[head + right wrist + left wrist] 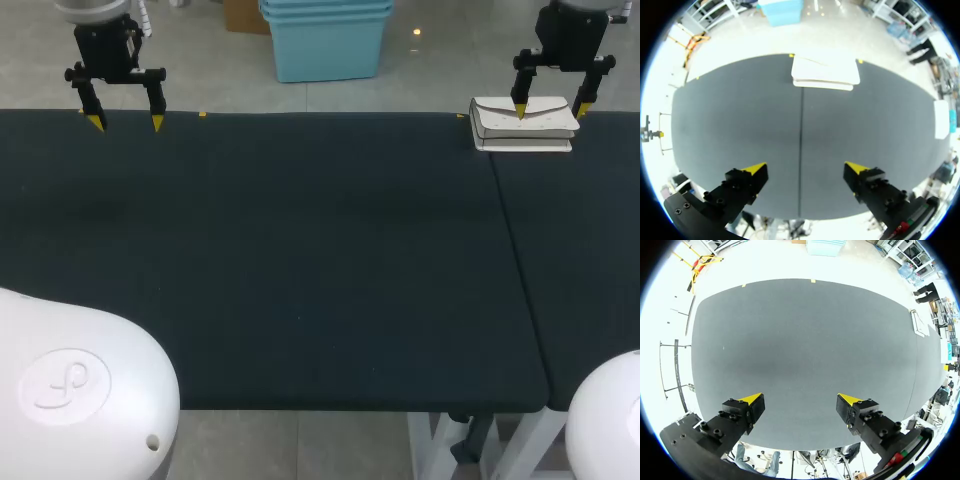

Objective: Pick up the bag, open it, inspect its contents, close it, and place it on the opposite side

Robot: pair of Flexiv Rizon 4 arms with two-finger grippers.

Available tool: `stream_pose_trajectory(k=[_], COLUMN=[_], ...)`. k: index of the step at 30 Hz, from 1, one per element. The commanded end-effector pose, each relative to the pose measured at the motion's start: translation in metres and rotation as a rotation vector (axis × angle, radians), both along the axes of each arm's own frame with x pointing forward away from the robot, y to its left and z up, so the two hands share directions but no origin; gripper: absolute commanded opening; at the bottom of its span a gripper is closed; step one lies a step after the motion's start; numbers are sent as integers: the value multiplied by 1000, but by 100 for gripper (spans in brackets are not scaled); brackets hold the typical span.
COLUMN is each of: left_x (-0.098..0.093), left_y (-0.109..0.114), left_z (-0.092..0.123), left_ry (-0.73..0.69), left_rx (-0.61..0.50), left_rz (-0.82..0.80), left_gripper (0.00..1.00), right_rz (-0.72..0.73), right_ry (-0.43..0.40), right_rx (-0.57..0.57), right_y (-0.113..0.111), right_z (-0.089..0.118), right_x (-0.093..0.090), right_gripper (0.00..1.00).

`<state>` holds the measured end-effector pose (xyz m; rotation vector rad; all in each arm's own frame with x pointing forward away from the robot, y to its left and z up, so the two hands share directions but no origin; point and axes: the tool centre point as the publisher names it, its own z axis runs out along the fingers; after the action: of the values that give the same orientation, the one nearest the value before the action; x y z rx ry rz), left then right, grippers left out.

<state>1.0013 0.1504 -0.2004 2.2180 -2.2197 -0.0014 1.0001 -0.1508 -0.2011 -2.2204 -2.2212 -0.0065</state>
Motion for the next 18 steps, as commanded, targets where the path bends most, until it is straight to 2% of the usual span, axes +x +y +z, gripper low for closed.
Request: stream_pose_trajectory(k=[1, 17, 18], left_x=[0, 0, 1], left_y=[0, 0, -3], left_z=[0, 0, 0], left_ry=[-1, -1, -16], left_rx=[1, 1, -15], left_rz=[0, 0, -35], left_gripper=[100, 100, 100], right_rz=[0, 0, 0], right_ry=[1, 1, 1], right_rx=[-2, -2, -2], right_y=[1, 1, 1], right_z=[0, 0, 0], right_x=[0, 0, 0], right_gripper=[100, 100, 100])
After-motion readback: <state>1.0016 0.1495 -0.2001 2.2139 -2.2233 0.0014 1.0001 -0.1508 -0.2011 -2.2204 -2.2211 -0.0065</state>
